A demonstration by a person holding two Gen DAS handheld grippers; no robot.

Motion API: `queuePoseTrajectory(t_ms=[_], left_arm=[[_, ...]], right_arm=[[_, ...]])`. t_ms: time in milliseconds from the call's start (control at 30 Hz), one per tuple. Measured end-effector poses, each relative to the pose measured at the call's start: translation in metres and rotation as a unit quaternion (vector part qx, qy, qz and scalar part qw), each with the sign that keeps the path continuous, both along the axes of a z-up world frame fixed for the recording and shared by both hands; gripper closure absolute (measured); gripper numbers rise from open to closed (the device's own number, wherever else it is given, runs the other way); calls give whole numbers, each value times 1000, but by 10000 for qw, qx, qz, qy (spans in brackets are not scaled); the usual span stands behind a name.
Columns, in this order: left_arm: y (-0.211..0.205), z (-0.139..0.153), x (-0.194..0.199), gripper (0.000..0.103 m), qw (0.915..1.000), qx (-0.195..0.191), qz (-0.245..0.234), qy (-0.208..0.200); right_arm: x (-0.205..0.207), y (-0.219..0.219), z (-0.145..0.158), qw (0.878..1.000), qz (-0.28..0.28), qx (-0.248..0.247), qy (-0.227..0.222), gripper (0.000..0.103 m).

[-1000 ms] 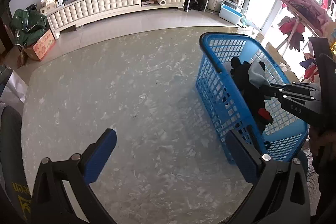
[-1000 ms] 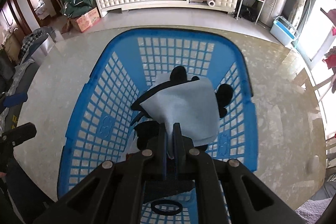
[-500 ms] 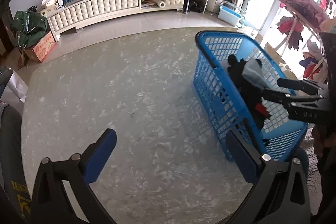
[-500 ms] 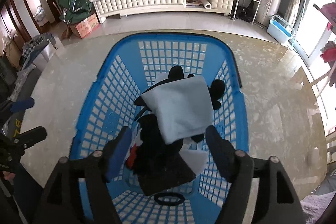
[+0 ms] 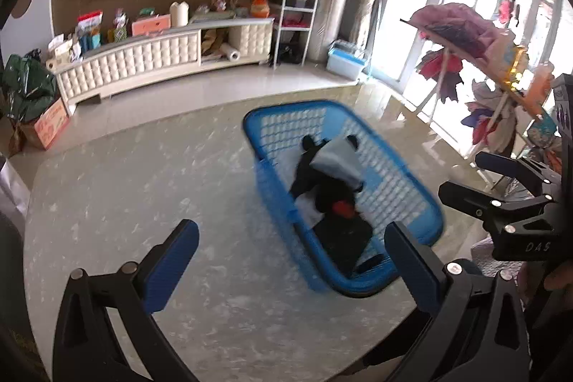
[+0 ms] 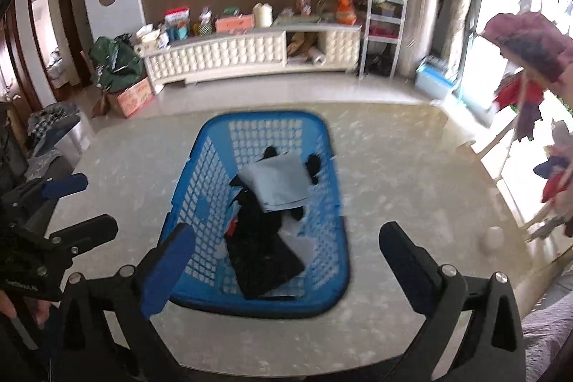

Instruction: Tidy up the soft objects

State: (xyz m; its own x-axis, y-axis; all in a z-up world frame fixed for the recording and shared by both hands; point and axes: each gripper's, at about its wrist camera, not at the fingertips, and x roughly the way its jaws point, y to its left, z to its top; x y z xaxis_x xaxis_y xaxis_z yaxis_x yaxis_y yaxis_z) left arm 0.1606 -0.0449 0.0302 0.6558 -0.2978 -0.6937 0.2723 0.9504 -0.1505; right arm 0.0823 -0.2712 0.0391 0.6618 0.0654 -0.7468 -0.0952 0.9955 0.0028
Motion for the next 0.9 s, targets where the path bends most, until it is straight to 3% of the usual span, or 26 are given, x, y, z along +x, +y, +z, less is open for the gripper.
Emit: queuePoseTrajectory(t_ms=[433,900], left_arm=[[-25,45,-45,0,9976,133,-175,-663],[-40,51,-64,0,9958,178,-427,-790]], right_arm=[[-45,0,27,9980,-313,56,-544,0],[-60,3,28,9977,-340,62,-577,0]])
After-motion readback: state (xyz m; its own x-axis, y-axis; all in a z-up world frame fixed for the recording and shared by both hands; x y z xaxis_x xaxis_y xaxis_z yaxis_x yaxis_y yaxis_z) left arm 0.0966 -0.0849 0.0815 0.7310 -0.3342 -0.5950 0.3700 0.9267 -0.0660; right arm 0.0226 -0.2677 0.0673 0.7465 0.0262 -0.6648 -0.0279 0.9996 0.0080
